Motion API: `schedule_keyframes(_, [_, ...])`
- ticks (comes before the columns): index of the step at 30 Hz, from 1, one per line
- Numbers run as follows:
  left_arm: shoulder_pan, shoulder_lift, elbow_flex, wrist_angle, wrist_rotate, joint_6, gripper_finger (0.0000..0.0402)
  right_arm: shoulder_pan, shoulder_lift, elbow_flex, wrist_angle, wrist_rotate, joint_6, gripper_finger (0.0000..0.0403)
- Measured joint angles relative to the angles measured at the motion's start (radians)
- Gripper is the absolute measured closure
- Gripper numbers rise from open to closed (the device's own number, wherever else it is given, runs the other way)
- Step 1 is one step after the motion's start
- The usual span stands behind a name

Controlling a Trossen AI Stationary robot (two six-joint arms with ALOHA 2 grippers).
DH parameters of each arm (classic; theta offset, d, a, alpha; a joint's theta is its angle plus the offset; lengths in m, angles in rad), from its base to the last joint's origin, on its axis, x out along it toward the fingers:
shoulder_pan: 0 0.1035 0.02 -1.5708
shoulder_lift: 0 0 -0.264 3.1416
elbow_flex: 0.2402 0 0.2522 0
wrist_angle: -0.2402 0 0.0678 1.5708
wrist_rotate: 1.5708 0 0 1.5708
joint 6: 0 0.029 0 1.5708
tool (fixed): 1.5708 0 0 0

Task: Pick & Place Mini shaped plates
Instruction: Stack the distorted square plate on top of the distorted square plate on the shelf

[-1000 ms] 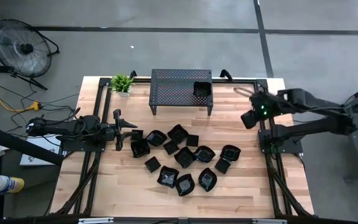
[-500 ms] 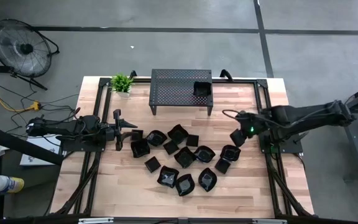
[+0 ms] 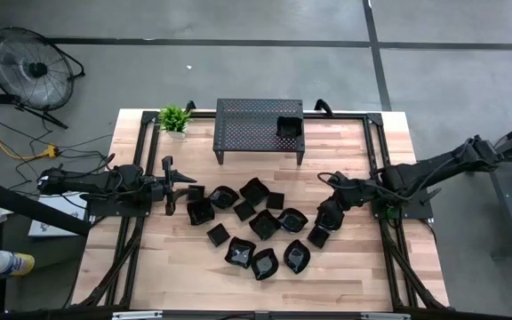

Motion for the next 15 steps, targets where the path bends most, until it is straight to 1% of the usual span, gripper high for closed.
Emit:
schedule_keyframes(10, [0.000, 0.000, 0.000, 0.000, 0.000, 0.000, 0.0282, 0.104, 0.134, 0.000, 0.079, 0.081, -0.040, 0.0297])
schedule_keyframes(12, [0.000, 0.000, 0.000, 0.000, 0.000, 0.000, 0.0282, 0.113, 0.174, 0.000, 0.115, 0.074, -0.055, 0.0297])
schedule_keyframes(15, [0.000, 0.000, 0.000, 0.000, 0.000, 0.000, 0.0282, 0.114, 0.249, 0.001, 0.186, 0.030, -0.101, 0.0297])
